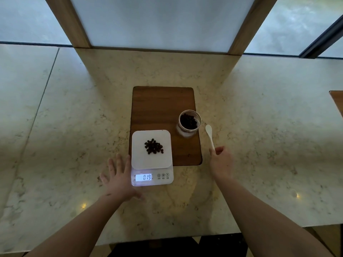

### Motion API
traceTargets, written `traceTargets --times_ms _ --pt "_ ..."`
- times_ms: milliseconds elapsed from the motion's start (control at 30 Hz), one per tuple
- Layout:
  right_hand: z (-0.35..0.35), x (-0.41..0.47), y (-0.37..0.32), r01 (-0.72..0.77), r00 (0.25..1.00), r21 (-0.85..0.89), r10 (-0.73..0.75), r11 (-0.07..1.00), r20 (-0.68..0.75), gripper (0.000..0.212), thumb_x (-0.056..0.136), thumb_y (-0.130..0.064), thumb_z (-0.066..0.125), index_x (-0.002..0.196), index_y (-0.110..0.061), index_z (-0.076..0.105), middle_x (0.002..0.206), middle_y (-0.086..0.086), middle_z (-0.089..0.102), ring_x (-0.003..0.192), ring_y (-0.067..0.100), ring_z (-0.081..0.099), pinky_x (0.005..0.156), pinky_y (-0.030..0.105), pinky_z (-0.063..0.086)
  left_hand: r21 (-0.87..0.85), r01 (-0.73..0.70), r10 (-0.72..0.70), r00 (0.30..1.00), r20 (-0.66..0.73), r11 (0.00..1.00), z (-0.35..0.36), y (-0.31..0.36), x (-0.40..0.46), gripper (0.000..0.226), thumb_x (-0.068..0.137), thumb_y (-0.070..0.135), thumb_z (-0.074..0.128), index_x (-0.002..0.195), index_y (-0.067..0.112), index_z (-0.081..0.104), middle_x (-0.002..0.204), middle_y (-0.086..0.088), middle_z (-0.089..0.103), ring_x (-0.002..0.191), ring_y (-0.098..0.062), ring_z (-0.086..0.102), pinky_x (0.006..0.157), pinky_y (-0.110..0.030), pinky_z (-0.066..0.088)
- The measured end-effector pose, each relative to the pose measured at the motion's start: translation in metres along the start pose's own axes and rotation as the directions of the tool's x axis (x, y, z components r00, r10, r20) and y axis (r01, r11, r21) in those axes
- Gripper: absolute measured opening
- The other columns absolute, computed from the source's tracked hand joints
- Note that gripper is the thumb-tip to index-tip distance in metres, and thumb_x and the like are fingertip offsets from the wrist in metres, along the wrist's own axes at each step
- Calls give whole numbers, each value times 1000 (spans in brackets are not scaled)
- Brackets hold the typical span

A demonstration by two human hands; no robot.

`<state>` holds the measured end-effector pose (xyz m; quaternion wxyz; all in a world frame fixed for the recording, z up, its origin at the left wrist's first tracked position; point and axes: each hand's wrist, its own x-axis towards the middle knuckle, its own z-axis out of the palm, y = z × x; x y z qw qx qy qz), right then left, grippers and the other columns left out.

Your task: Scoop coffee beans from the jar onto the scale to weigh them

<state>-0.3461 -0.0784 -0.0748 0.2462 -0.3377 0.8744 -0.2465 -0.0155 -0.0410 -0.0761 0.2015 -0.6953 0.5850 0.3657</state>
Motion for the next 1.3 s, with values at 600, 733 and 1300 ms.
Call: traceTargets --times_ms 600,733,1300 --pt "7 4 1 -47 997 -127 55 991 58 17 93 -38 59 98 -22 60 98 1 63 90 21 59 82 44 55 17 -17 18 999 -47 1000 10 -8 12 165 47 80 82 143 31 -44 150 -7 -52 134 -37 -50 110 -73 -15" --pt "6 0 -1 -18 993 -181 40 983 114 21 89 -37 64 99 -21 56 104 4 59 97 24 56 86 47 53 27 -8 10 999 -43 1000 12 -8 15 165 47 81 81 147 30 -40 149 -8 -52 135 -38 -49 110 -73 -14" --pt "21 -112 -104 668 631 -108 -483 736 607 64 95 -46 50 153 -28 28 164 1 22 147 31 24 114 47 34 7 -387 335 787 -518 922 -52 4 -27 60 105 52 22 161 30 21 167 0 24 154 -25 17 124 -46 21"
